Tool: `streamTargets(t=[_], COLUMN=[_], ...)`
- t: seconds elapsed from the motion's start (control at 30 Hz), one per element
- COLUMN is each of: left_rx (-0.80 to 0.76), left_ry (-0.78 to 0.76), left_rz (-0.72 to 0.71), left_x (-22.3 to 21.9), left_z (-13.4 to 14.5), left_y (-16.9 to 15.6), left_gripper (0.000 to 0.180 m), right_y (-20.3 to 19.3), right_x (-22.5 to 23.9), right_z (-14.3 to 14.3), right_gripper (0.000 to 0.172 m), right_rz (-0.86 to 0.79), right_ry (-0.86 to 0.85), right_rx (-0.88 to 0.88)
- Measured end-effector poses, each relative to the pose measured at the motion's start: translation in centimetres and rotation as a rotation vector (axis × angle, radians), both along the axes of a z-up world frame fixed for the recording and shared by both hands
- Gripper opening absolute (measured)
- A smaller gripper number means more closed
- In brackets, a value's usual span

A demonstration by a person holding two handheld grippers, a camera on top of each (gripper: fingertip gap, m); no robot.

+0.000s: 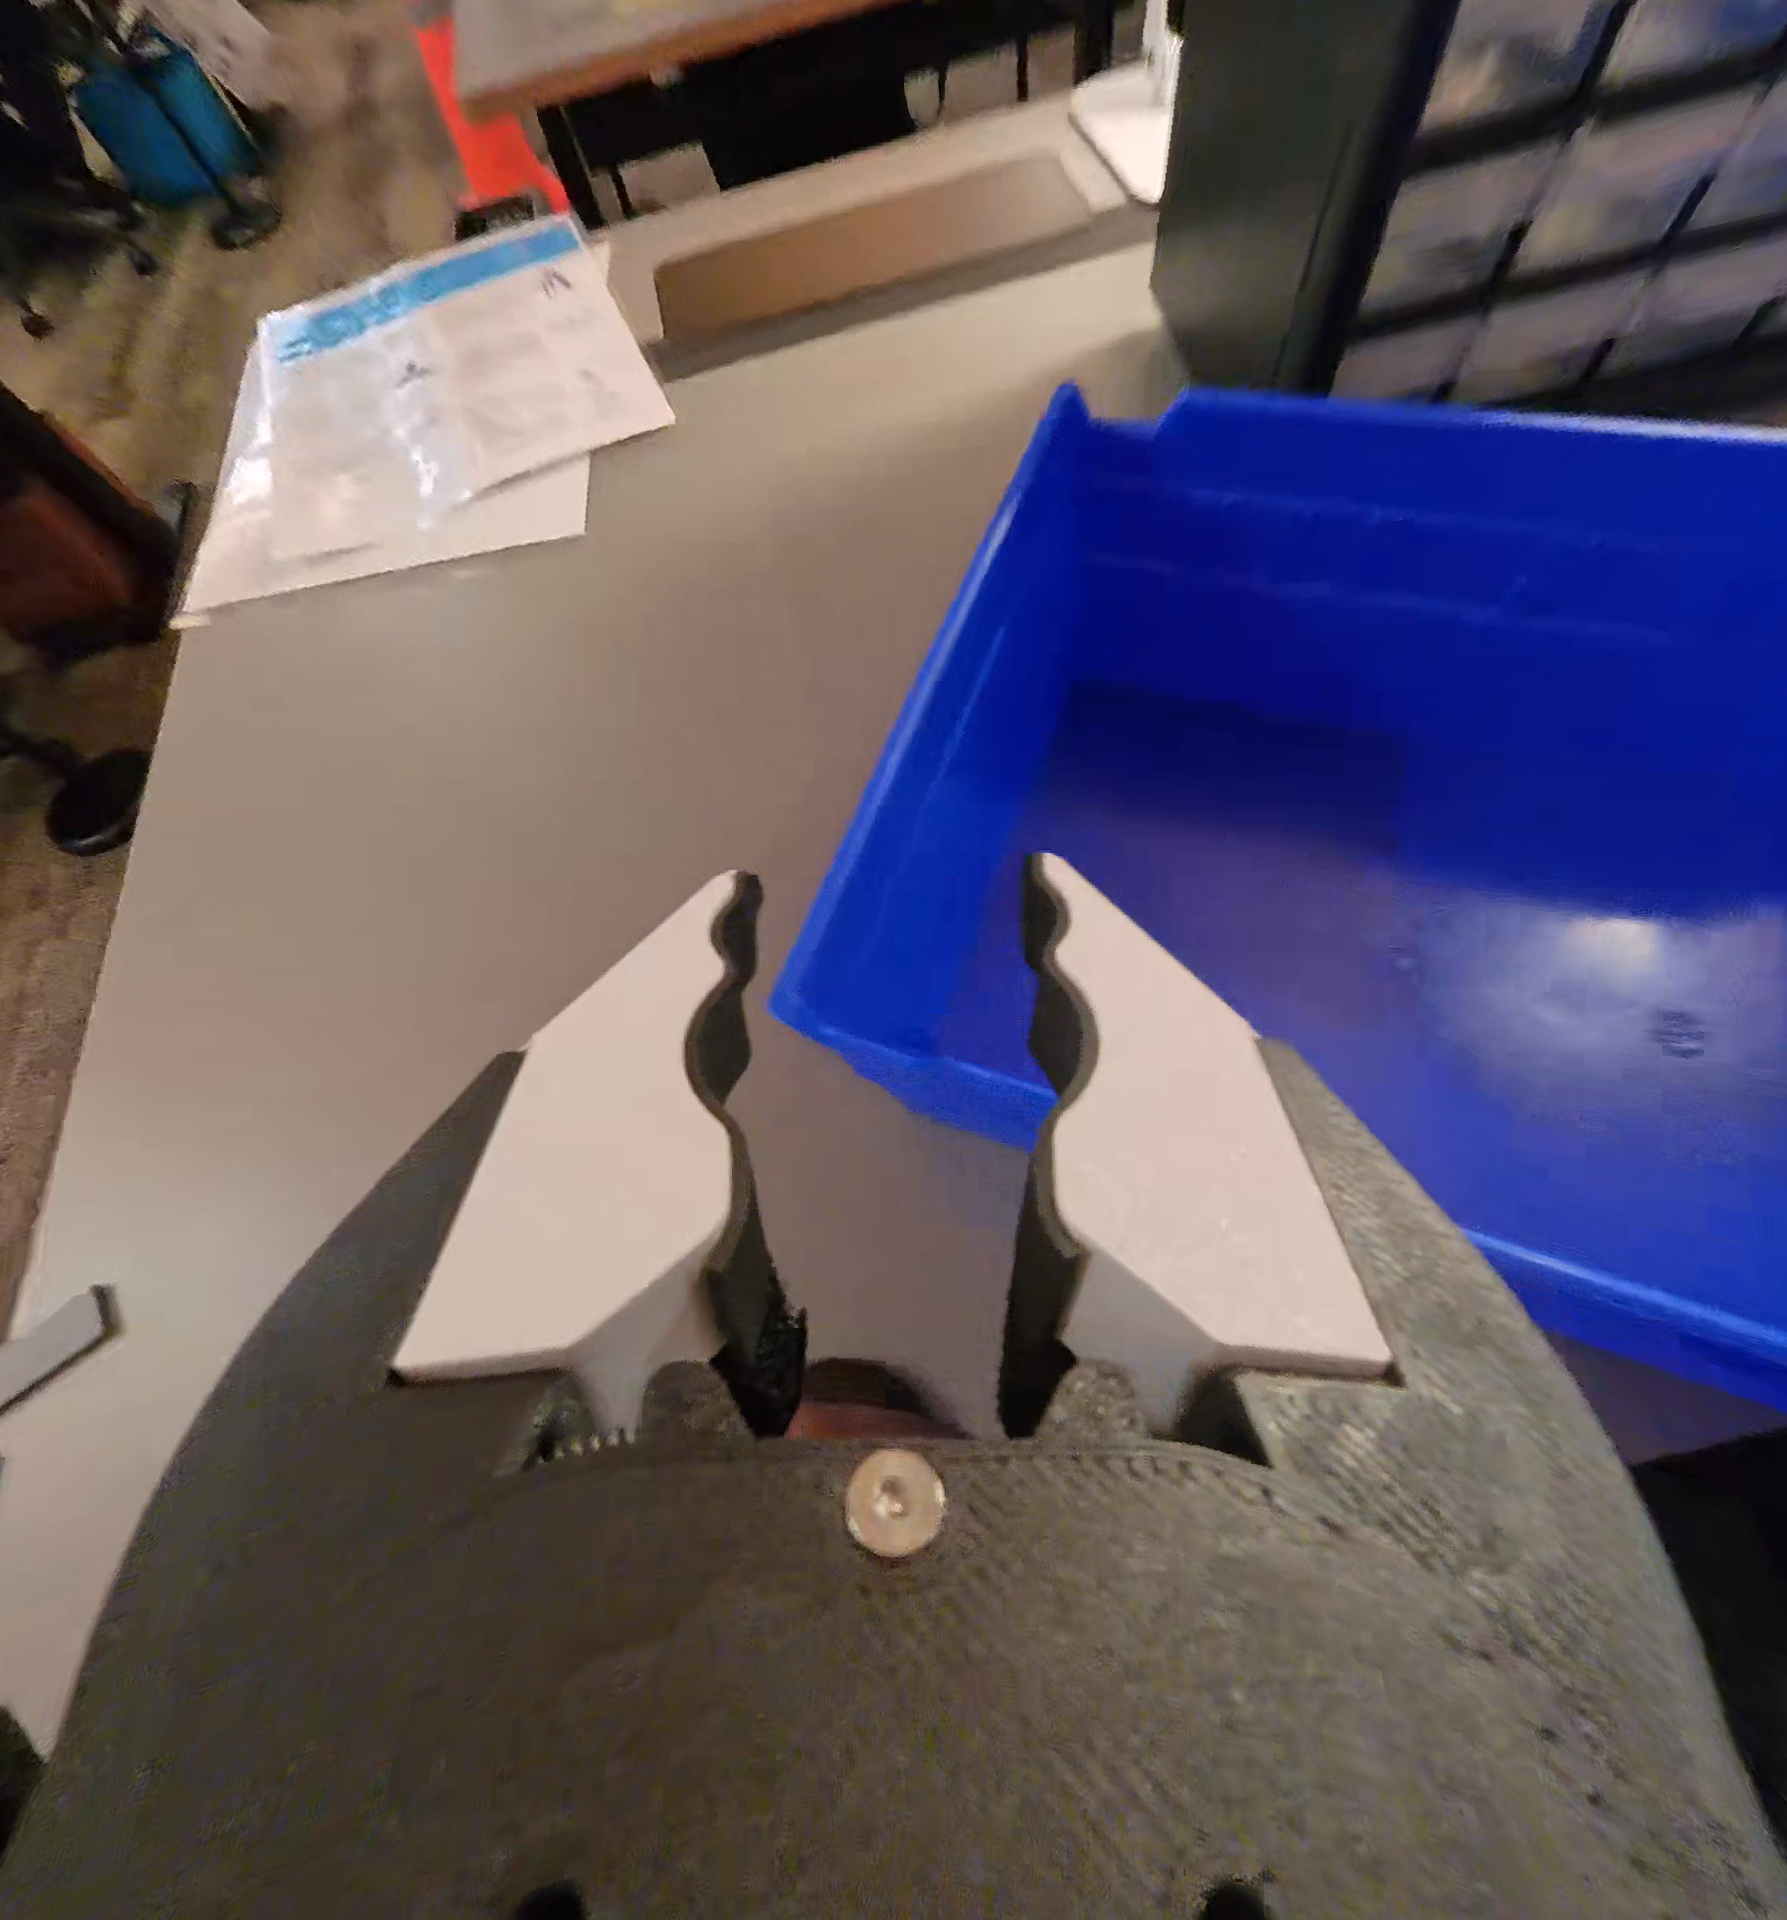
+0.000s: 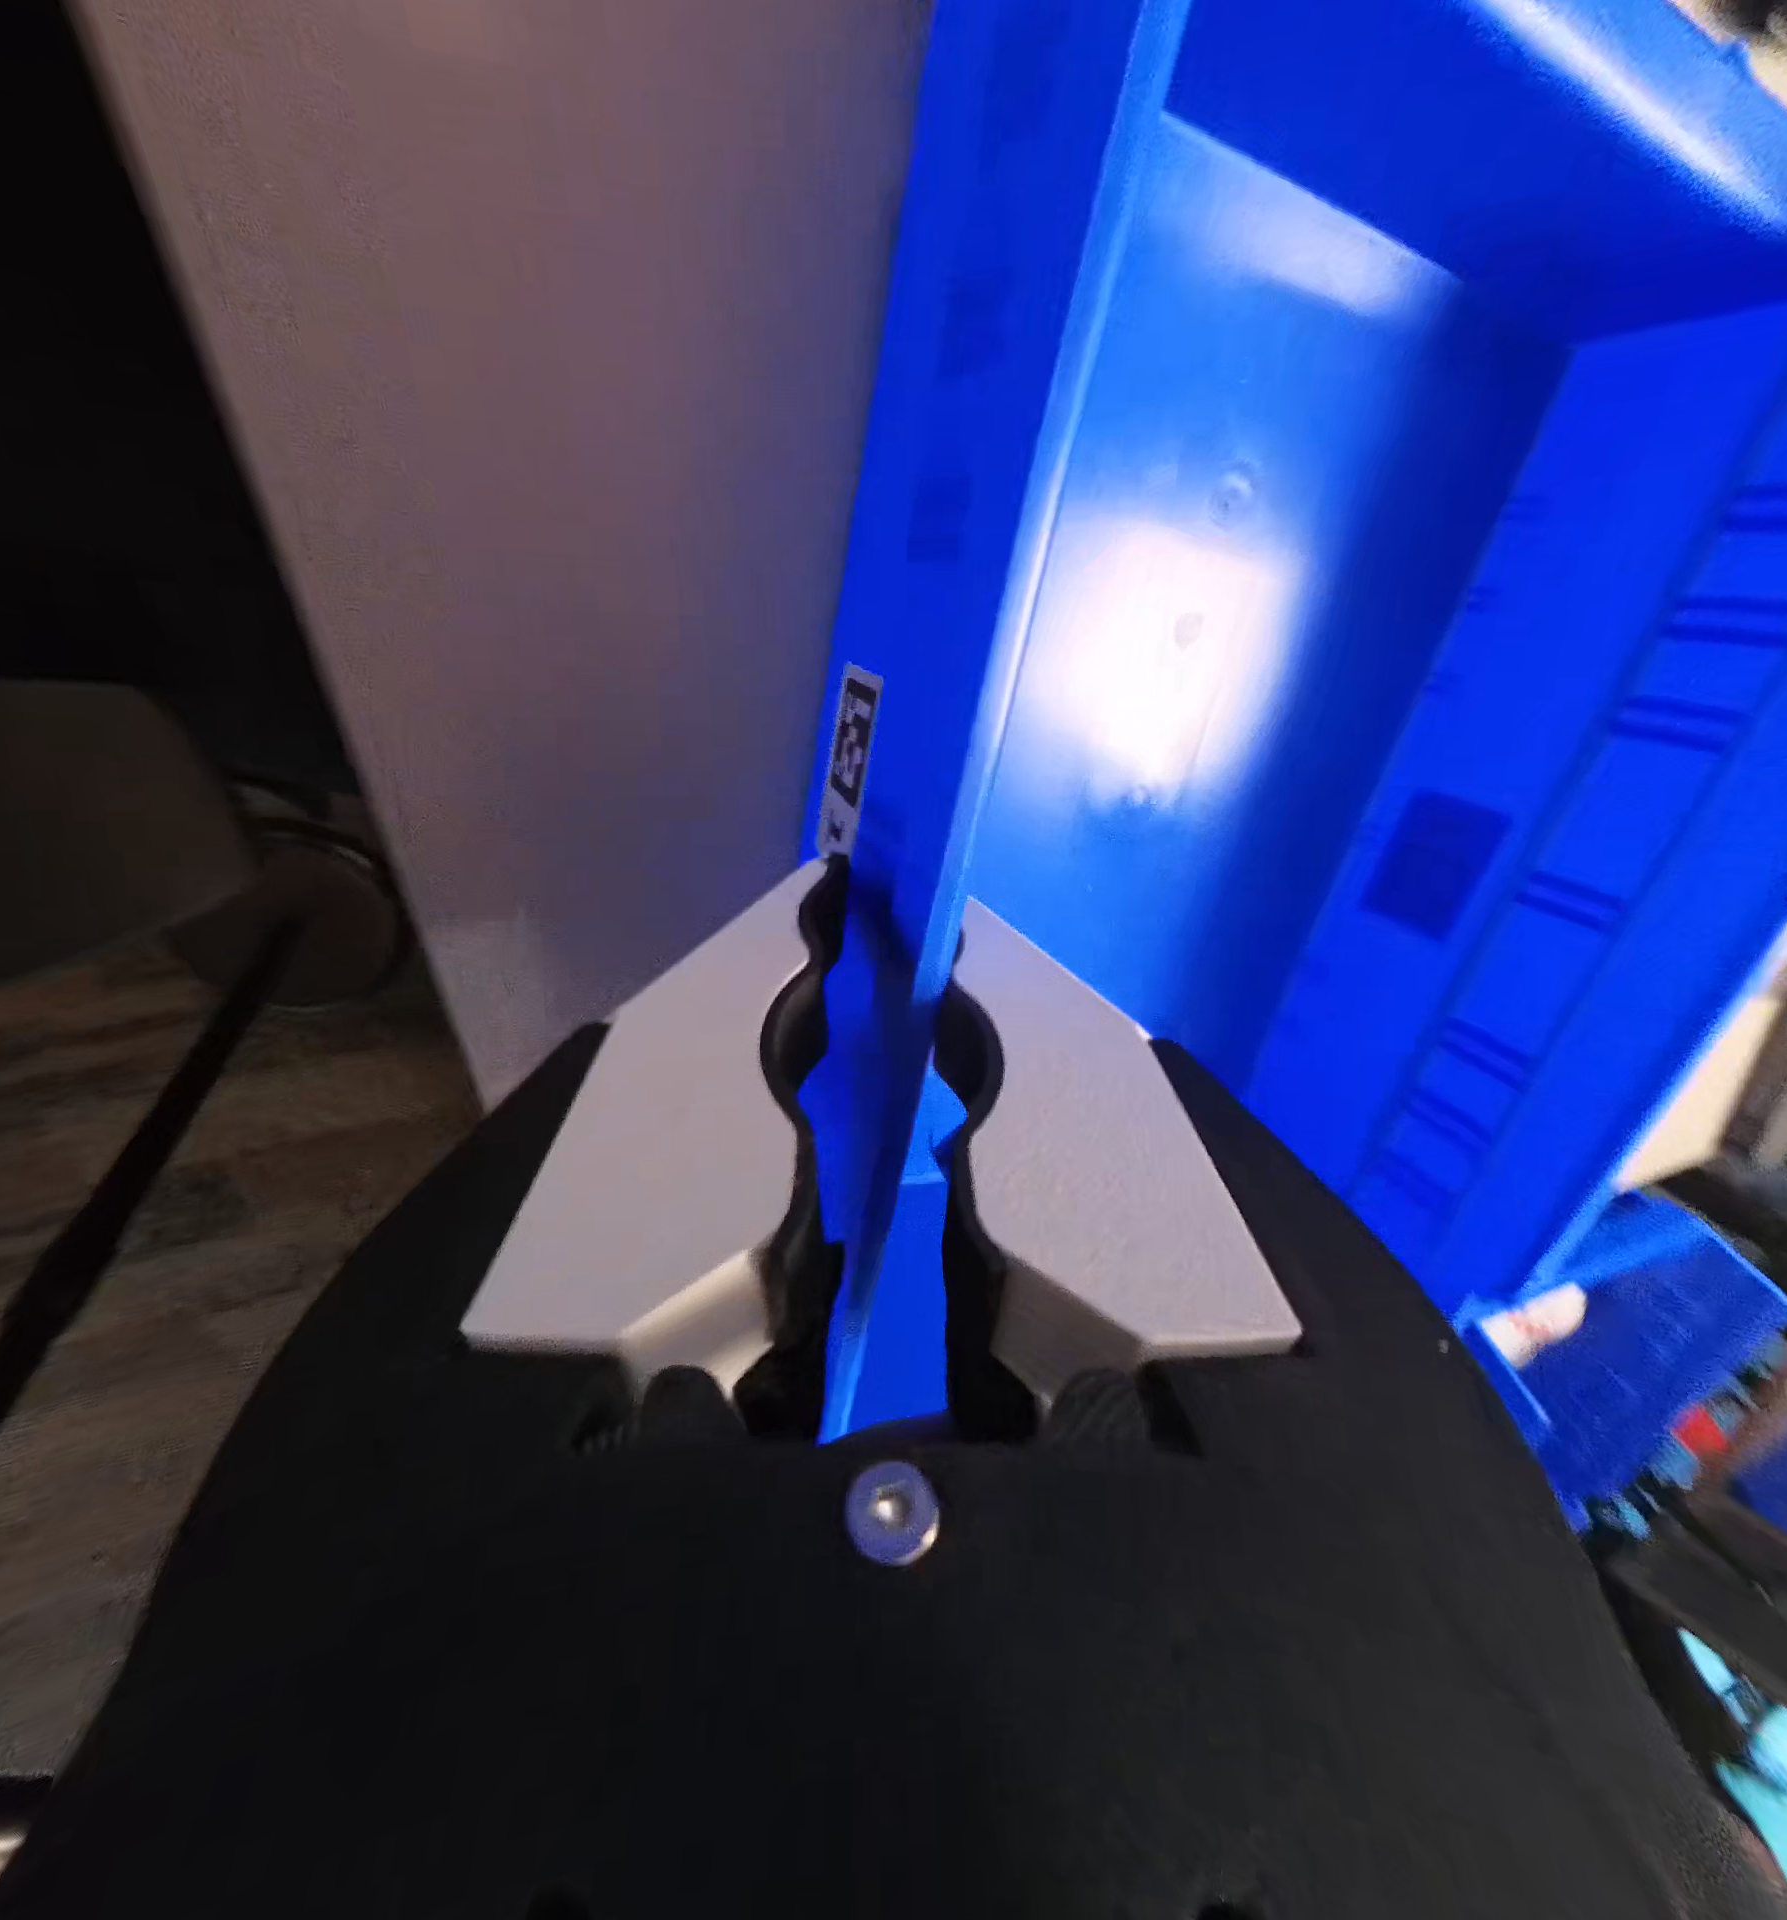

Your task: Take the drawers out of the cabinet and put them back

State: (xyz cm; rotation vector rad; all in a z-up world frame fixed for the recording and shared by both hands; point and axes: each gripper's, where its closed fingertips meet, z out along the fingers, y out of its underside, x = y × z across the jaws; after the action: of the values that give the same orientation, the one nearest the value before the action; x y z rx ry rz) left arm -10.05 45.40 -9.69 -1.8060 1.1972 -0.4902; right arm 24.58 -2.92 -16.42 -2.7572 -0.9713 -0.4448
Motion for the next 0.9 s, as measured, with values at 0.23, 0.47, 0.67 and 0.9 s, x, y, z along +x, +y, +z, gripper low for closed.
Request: streamTargets(t=[0.23, 0.47, 0.67, 0.9], left_rx=[-0.012, -0.093, -0.170, -0.142], left_ry=[-0.211, -0.278, -0.300, -0.255], left_rz=[0.010, 0.010, -0.043, -0.034], left_x=[-0.4, 0.3, 1.4, 2.0], left_z=[0.5, -0.1, -0.9, -1.7], left_y=[-9.1, -13.2, -14.7, -11.6], left_gripper=[0.075, 0.085, 0.076, 0.052], right_y=[-0.4, -4.5, -6.9, -5.3], right_x=[2.2, 1.8, 2.1, 8.5], right_z=[3.1, 4.6, 1.6, 1.3], right_gripper=[0.054, 0.056, 0.049, 0.039], right_rz=[-0.206, -0.607, -0.907, -1.004], right_ry=[-0.122, -0.067, 0.133, 0.059], right_rx=[0.332, 0.820, 1.005, 0.996])
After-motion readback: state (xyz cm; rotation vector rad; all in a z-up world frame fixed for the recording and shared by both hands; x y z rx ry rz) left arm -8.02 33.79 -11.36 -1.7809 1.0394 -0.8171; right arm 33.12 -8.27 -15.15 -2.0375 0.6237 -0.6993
